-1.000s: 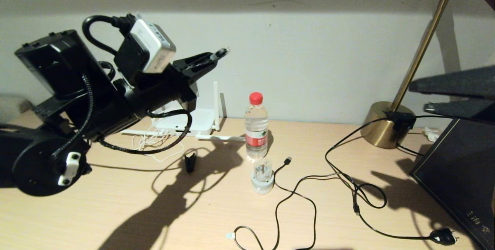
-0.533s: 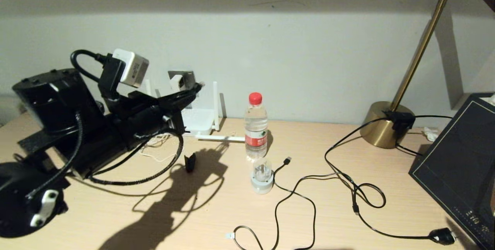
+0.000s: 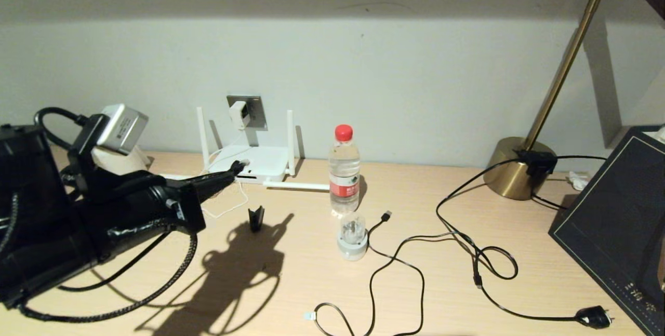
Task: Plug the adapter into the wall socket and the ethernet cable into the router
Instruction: Align cable and router interface
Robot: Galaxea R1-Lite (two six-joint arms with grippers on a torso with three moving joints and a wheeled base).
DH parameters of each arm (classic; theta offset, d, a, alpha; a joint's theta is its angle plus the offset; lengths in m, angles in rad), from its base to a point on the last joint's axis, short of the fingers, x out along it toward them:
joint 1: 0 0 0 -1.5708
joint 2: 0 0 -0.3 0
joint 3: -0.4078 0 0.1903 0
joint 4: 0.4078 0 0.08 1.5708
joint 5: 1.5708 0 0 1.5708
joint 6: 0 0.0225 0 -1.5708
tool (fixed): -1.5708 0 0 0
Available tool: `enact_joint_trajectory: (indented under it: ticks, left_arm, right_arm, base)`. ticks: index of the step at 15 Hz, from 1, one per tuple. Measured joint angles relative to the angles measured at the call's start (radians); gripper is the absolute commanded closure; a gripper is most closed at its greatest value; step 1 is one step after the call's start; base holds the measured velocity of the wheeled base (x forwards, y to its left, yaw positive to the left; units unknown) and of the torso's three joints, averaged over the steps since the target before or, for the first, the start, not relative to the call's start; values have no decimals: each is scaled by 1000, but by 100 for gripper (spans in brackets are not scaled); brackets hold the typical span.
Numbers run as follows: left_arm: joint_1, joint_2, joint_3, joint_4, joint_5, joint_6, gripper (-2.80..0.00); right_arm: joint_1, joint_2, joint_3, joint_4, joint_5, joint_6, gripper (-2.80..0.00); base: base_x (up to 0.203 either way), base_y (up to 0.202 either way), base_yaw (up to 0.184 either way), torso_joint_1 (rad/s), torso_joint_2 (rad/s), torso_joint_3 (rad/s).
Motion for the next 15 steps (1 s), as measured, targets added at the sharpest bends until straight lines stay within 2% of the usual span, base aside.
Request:
enact_joint_trajectory:
  ticks: [3, 6, 8, 10, 12, 14, 15]
  left_arm:
    - [-4, -45, 77, -24, -4, -58, 0]
    - [-11, -87, 120, -26, -5, -122, 0]
    - [-12, -102, 149, -26, -5, -138, 0]
    - [-18, -113, 190, -41, -4, -123, 0]
    - [-26, -120, 231, -75, 3, -97, 0]
    - [-29, -119, 271, -81, 32, -58, 0]
    - [-29, -116, 282, -82, 50, -56, 0]
  right_arm:
    - [8, -117, 253, -156, 9, -105, -280]
    - [12, -189, 496, -394, 30, -157, -280]
    - [13, -211, 565, -521, 68, -176, -280]
    - [13, -222, 590, -540, 82, -206, -280]
    - [14, -226, 609, -540, 173, -193, -280]
    - [14, -227, 631, -536, 298, -115, -280]
    - [14, -227, 638, -536, 298, -80, -280]
  base:
    - [0, 0, 0, 0, 0, 0]
    - [0, 0, 0, 0, 0, 0]
    - [0, 0, 0, 0, 0, 0]
    - [0, 0, 0, 0, 0, 0]
    - [0, 0, 0, 0, 0, 0]
    - [0, 0, 0, 0, 0, 0]
    - [0, 0, 0, 0, 0, 0]
